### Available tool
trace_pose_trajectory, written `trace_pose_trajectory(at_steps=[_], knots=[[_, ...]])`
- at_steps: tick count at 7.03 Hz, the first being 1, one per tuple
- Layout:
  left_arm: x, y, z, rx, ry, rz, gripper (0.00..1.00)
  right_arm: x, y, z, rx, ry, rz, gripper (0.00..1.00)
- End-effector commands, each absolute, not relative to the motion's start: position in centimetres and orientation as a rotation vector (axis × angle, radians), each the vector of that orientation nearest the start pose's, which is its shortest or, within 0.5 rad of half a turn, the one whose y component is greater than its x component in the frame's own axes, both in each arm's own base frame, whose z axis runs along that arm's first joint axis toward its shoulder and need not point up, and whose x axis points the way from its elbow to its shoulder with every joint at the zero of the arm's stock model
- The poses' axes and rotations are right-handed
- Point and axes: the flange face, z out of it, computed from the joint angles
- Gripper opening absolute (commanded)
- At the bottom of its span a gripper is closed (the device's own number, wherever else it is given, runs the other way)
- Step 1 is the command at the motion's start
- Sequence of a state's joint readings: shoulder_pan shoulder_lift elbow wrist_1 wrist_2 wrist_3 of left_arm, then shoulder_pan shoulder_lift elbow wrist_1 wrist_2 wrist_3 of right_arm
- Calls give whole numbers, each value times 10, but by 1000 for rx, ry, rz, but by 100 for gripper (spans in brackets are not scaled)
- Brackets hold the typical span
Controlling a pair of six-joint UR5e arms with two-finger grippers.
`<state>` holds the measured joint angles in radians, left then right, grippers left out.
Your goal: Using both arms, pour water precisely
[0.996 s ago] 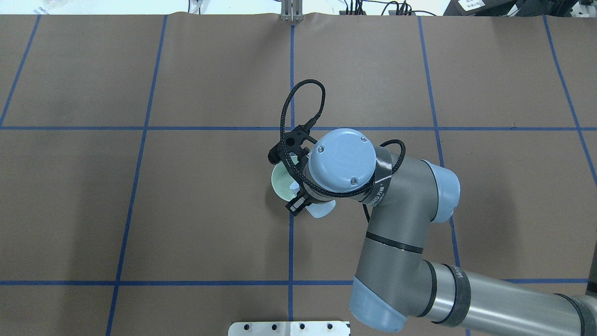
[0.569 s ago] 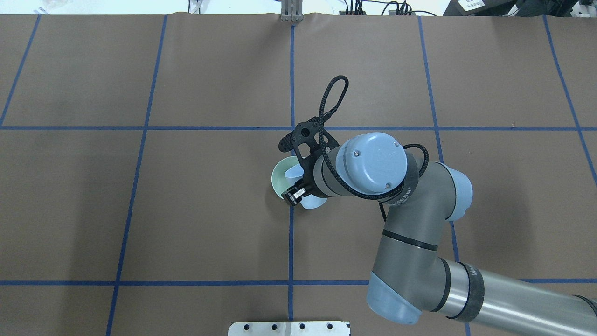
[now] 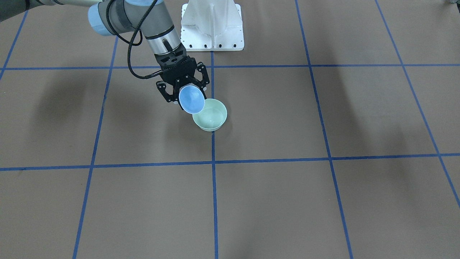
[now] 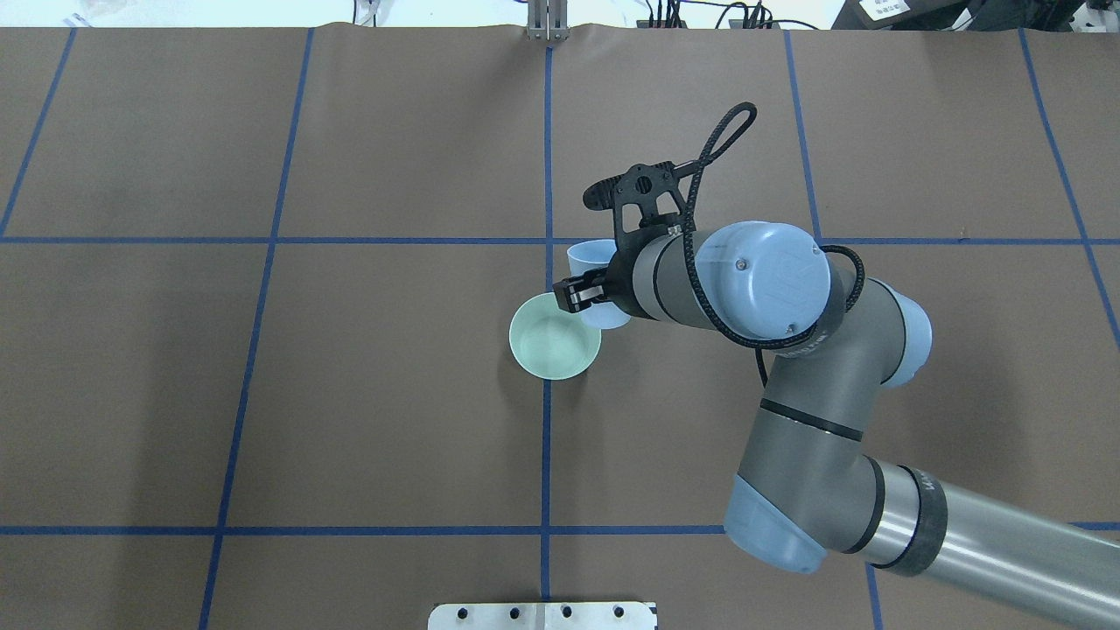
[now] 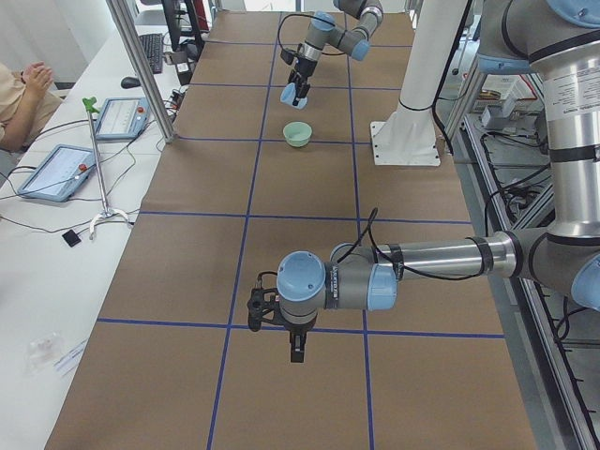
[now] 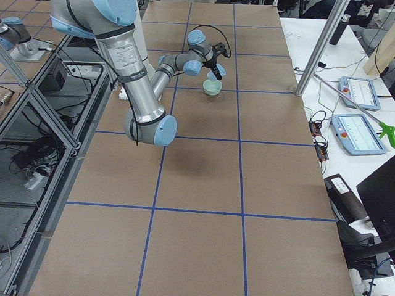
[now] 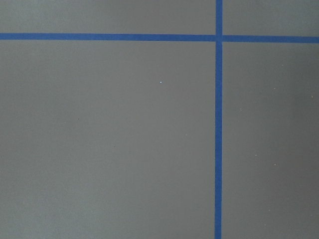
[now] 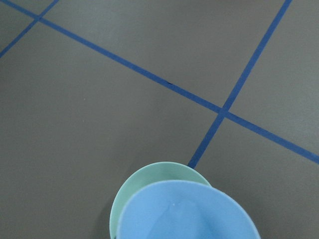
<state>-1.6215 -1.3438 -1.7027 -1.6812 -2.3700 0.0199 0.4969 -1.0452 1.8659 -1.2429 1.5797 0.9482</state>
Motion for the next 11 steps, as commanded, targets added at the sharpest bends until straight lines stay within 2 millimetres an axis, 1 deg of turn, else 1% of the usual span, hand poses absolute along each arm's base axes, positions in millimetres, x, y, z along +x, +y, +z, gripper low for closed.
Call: trace_pose_trajectory(at_steps=[1,2,3,4,5,6,7,8,9,10,11], knots=[[-82,-392,682,44,798,-22,100,-433,-413,218,638,-964,2,0],[-82,-392,681,46,798,-22,100,-412,-424,235,626,-943,76,0],[-82,-393,679,50,798,-20,100,-394,-433,247,644,-913,150,0],[-82,-393,676,54,798,-18,100,-382,-439,270,663,-856,228,0],[-82,-394,675,74,797,-9,100,-370,-443,308,705,-745,274,0],[-82,-392,676,71,797,-12,100,-357,-444,334,742,-672,343,0],[-82,-392,675,74,797,-11,100,-346,-444,354,759,-627,409,0],[-82,-392,675,74,797,-11,100,-332,-440,378,780,-613,476,0],[-82,-393,675,75,797,-10,100,-310,-430,410,815,-608,528,0],[-82,-393,675,75,797,-10,100,-285,-417,447,841,-580,545,0],[-81,-394,674,76,797,-7,100,-277,-416,478,883,-560,571,0]])
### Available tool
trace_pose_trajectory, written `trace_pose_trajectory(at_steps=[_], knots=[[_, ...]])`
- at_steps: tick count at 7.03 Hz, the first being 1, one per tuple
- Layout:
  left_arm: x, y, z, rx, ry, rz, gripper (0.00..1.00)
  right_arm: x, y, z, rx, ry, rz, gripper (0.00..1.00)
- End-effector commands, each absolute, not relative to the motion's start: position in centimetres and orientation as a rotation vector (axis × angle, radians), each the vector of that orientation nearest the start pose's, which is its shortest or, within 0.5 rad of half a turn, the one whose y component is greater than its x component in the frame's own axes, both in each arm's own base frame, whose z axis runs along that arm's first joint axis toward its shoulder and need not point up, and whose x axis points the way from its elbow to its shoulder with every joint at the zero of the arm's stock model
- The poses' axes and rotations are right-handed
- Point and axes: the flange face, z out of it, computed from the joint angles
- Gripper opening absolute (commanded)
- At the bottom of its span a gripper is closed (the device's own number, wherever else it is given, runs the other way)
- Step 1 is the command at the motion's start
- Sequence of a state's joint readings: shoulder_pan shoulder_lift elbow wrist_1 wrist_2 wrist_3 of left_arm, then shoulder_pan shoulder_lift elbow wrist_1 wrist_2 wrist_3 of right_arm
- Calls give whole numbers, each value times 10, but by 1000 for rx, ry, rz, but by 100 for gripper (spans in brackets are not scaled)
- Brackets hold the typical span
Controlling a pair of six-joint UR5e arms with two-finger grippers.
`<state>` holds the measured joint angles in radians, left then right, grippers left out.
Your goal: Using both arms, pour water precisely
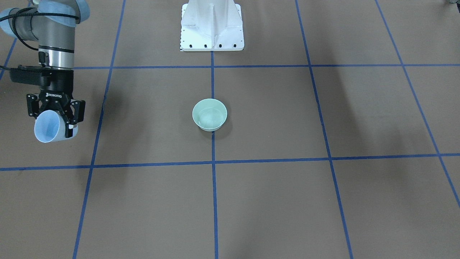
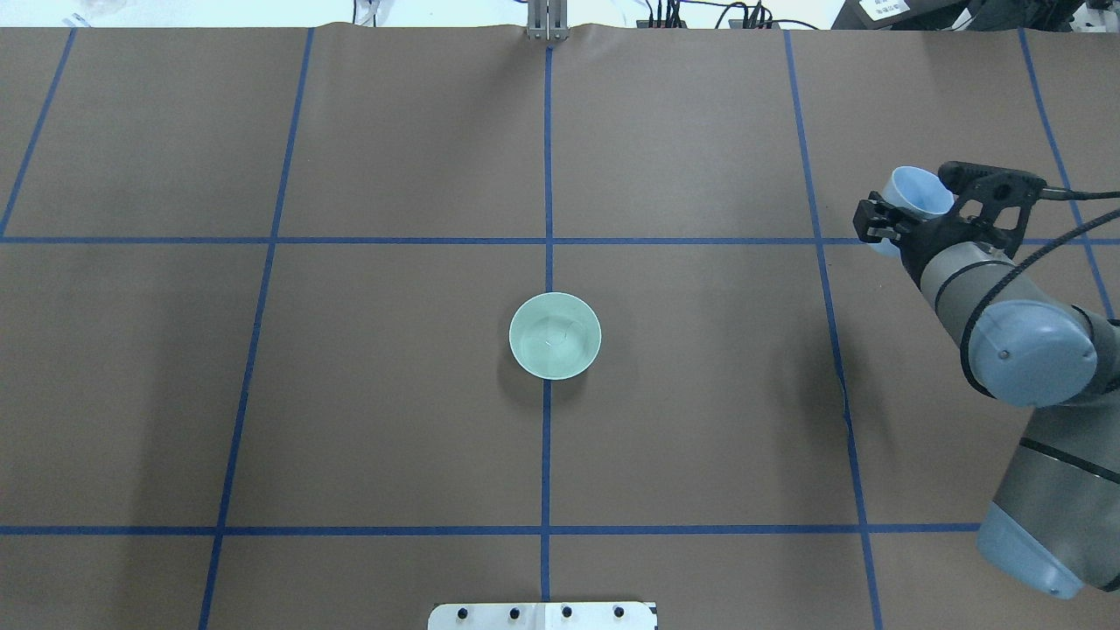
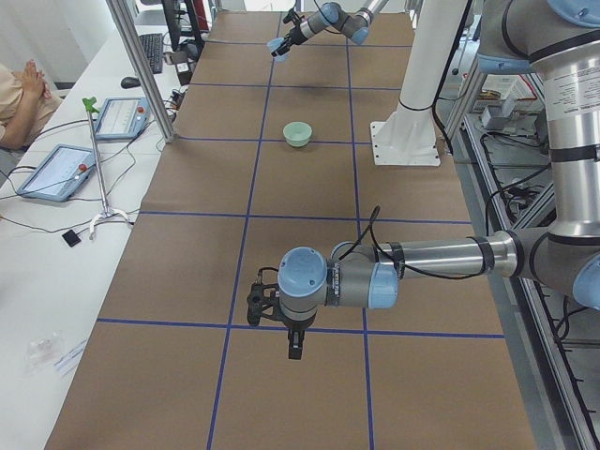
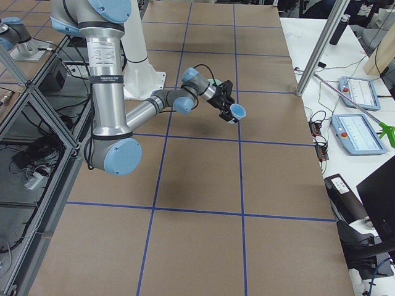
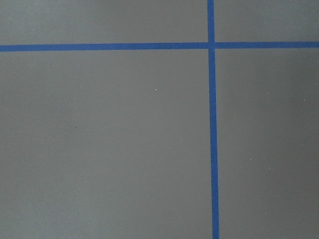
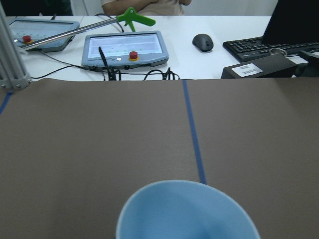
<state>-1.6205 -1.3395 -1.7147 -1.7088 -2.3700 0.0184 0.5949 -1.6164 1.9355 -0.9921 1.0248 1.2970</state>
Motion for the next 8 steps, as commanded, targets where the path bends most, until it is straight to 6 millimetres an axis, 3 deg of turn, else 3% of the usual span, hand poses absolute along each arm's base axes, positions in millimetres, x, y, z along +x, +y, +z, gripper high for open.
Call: trace_pose_trajectory(at_steps=[1,3,5,7,8], knots=[[-81,-394,674,77,797,-6,100,-279,-420,513,911,-549,591,0],[-81,-395,672,80,797,-5,100,-287,-417,573,955,-503,579,0],[-80,-398,671,81,797,-3,100,-314,-403,584,974,-500,536,0],[-80,-399,671,81,797,-3,100,-323,-394,595,1004,-465,516,0],[-80,-400,671,81,797,-3,100,-331,-396,593,1020,-465,522,18]])
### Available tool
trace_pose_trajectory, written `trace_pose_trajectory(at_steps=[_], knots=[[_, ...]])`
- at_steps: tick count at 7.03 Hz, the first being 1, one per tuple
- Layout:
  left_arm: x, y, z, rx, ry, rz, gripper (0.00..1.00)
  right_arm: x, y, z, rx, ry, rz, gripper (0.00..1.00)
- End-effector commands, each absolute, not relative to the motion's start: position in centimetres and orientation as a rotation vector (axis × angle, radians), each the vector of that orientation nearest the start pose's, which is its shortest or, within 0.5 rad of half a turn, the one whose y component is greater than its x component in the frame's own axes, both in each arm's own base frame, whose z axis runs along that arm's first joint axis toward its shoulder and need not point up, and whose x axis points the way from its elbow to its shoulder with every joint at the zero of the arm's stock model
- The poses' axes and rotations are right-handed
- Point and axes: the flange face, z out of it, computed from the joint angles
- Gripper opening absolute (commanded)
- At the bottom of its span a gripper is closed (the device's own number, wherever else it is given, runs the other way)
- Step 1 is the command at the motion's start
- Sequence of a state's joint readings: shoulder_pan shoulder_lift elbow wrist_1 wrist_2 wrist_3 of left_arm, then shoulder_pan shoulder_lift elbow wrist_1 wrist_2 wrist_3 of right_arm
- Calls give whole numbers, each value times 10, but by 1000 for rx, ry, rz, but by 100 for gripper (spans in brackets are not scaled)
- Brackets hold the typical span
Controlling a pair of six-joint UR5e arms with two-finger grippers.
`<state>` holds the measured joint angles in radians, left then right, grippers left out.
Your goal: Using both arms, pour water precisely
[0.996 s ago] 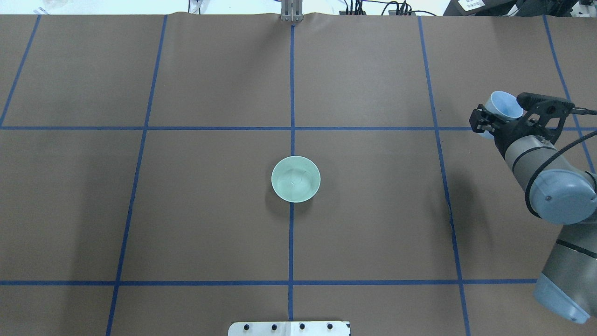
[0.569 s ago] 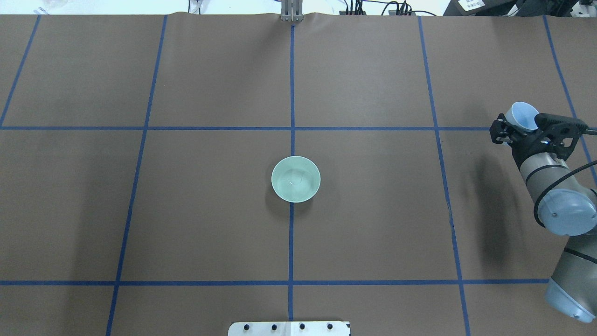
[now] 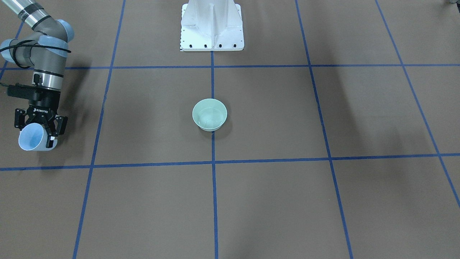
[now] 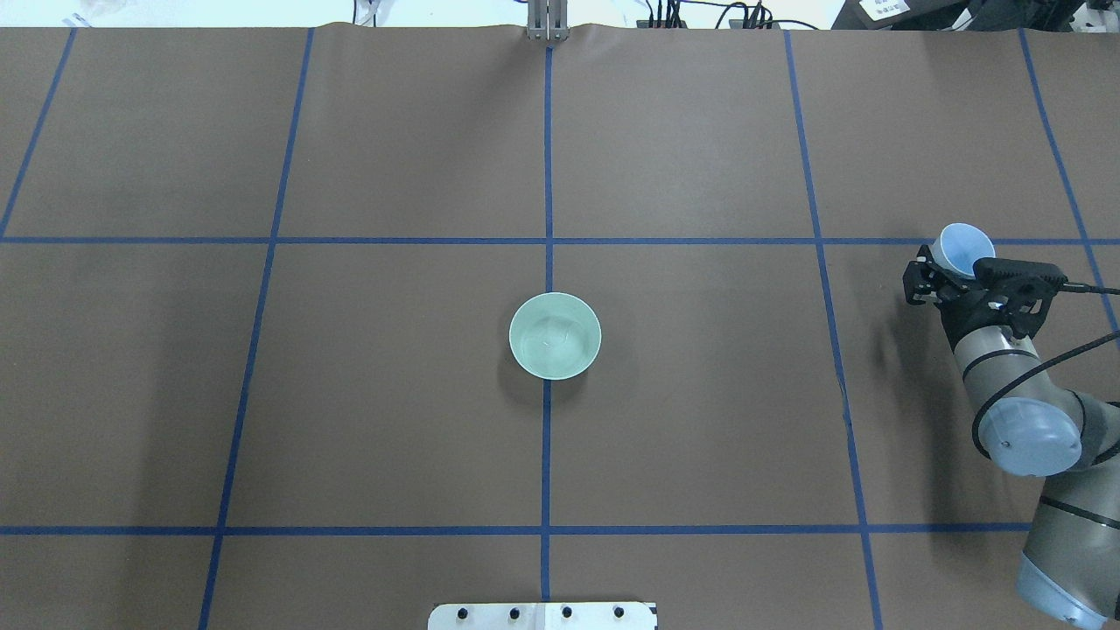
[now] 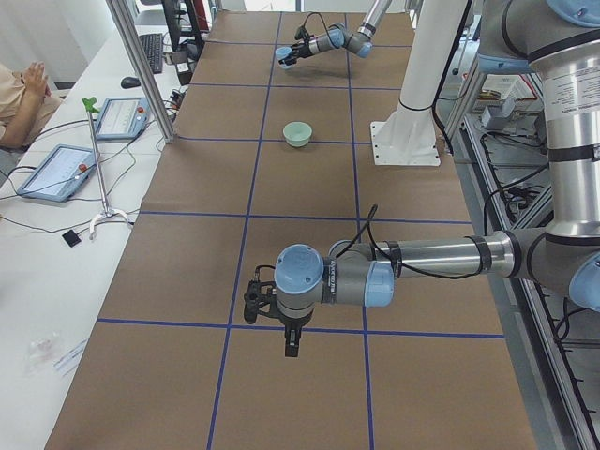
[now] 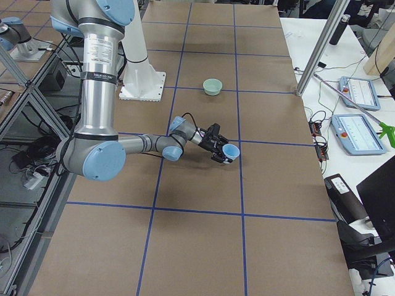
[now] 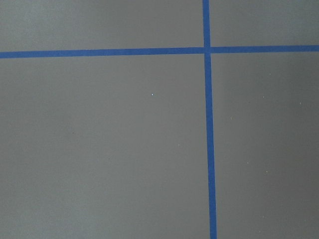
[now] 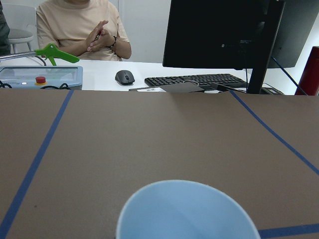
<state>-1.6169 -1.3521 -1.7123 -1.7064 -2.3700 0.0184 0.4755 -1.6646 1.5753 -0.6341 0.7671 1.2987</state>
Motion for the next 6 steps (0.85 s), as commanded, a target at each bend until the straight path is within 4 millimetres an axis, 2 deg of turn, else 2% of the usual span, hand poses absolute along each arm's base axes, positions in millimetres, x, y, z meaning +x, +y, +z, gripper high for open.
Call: trace_pose_trajectory(at_steps=[1,2,3,6], knots=[[-81,-399,671,81,797,-6,100,-346,-403,593,1043,-458,536,35],[-80,-400,671,80,798,-4,100,-353,-407,592,1054,-467,547,59],[-80,-400,671,81,798,-3,100,-352,-407,593,1055,-462,547,100],[-80,-399,671,79,798,-5,100,-344,-407,584,1082,-497,567,100]])
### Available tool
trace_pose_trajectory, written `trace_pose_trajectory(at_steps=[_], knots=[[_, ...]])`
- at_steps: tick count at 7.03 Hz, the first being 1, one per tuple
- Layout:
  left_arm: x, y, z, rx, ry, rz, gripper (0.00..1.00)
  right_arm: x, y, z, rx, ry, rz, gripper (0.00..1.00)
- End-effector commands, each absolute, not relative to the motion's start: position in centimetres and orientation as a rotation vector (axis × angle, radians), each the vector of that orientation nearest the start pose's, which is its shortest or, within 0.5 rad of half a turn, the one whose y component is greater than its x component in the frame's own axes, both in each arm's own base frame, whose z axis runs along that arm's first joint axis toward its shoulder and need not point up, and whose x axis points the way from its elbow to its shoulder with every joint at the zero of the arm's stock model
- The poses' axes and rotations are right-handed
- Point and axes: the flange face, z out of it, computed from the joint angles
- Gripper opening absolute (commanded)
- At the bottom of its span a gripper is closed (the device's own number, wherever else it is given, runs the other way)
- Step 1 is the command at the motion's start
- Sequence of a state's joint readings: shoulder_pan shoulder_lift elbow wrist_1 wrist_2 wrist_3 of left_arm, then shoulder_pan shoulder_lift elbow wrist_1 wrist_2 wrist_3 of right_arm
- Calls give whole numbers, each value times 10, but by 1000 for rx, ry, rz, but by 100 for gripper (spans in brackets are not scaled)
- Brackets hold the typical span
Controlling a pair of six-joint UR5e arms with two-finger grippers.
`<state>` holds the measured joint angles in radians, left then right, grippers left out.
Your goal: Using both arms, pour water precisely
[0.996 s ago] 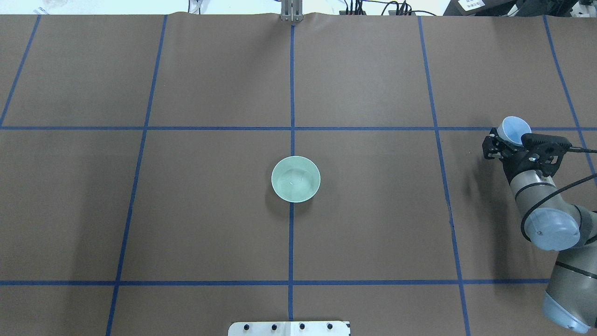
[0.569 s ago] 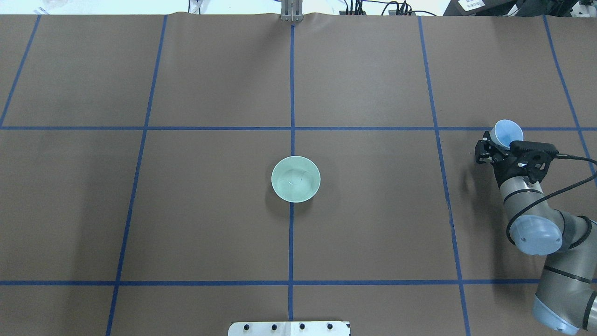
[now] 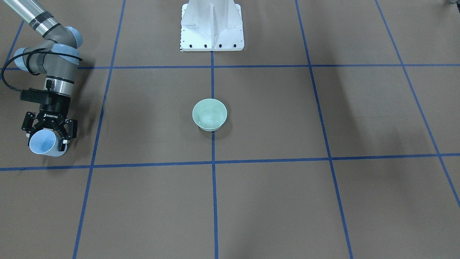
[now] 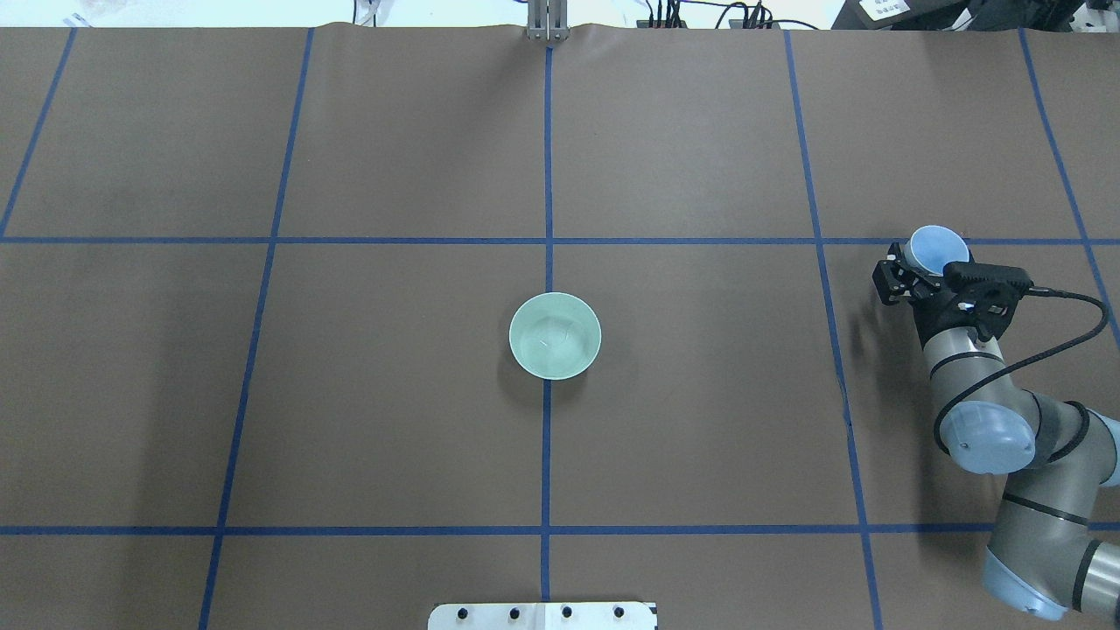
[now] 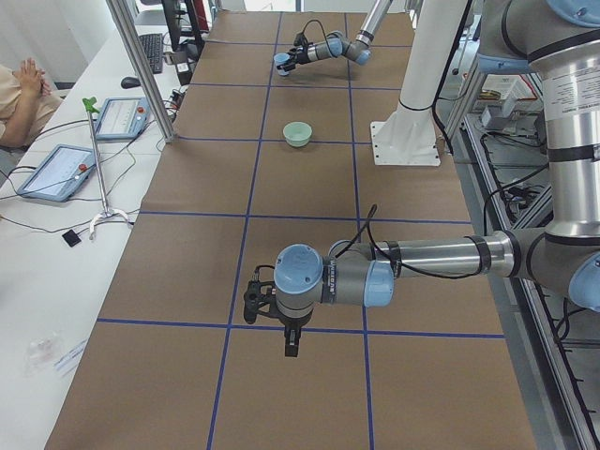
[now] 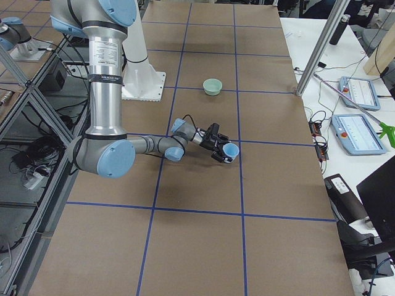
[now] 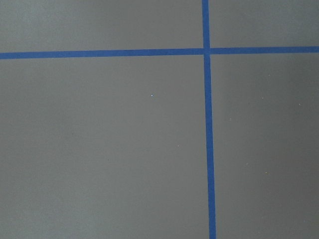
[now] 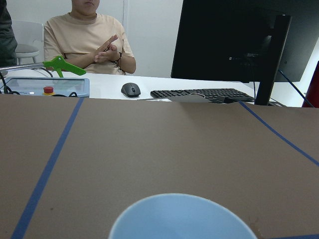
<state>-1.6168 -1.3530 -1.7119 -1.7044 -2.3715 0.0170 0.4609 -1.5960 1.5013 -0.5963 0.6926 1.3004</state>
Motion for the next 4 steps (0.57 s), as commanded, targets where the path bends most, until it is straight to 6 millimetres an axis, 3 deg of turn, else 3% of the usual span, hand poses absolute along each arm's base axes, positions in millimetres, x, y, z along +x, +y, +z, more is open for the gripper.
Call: trace_pose_trajectory(at_steps=[1,2,4], knots=[[-80,-400,670,80,798,-4,100,-333,-411,574,1097,-490,563,100],[-81,-400,670,81,798,-6,100,-319,-410,555,1122,-495,548,100],[-80,-400,670,82,798,-4,100,-294,-425,540,1153,-479,553,100]])
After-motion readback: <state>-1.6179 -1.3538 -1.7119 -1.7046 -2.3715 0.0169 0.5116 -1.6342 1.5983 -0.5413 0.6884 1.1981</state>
